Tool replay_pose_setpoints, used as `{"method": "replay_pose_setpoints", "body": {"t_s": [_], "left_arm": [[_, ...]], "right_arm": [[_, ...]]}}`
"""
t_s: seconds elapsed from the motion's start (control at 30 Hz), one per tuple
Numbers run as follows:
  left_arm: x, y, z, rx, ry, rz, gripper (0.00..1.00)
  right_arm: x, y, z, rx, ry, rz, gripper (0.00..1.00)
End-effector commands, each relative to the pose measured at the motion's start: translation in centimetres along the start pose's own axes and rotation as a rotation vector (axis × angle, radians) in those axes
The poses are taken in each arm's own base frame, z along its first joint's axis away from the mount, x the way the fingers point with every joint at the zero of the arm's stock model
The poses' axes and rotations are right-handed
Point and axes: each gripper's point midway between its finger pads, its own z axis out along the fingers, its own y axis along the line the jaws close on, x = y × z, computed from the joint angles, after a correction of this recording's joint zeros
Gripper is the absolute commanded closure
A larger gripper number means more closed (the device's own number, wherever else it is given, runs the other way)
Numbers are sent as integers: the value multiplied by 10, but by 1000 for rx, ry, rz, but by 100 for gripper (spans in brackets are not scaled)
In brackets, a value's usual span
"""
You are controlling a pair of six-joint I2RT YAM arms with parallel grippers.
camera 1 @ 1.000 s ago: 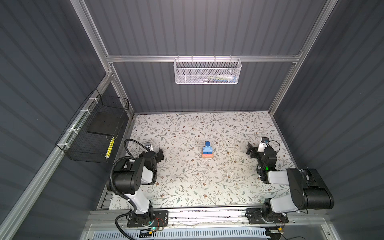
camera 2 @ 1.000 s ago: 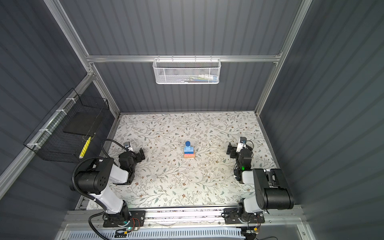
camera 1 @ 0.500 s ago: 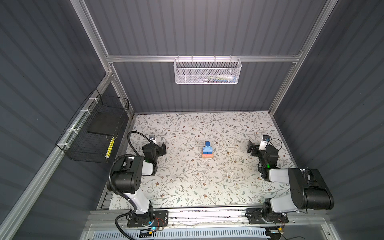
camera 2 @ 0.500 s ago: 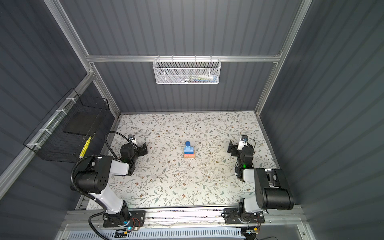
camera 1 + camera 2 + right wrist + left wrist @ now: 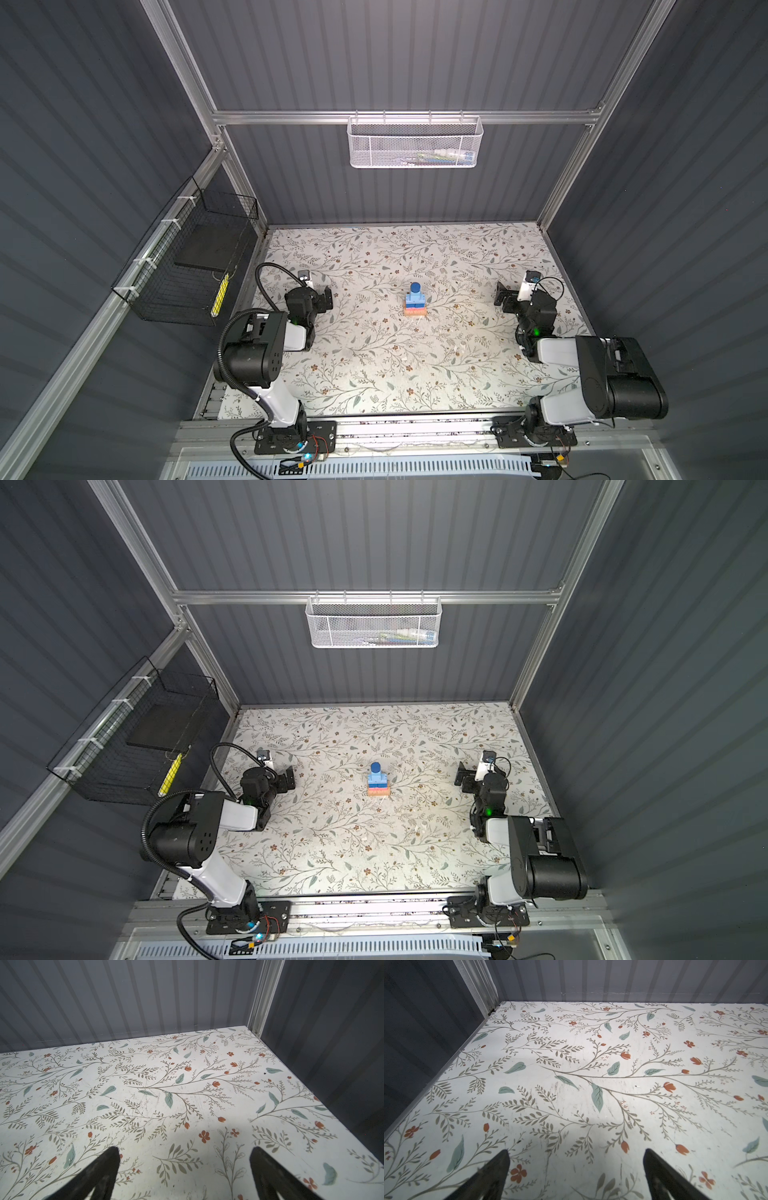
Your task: Build the wood block tower
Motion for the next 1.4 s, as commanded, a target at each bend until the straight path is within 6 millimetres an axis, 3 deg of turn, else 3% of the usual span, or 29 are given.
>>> {"method": "replay_pose_setpoints", "body": {"t_s": [0.0,1.37], "left_arm": [[2,-2,1,11,4,20,0],[2,-2,1,11,3,21,0]], "right_arm": [[-9,-2,2,8,-21,4,1],[-9,-2,2,4,-19,10,1]]}}
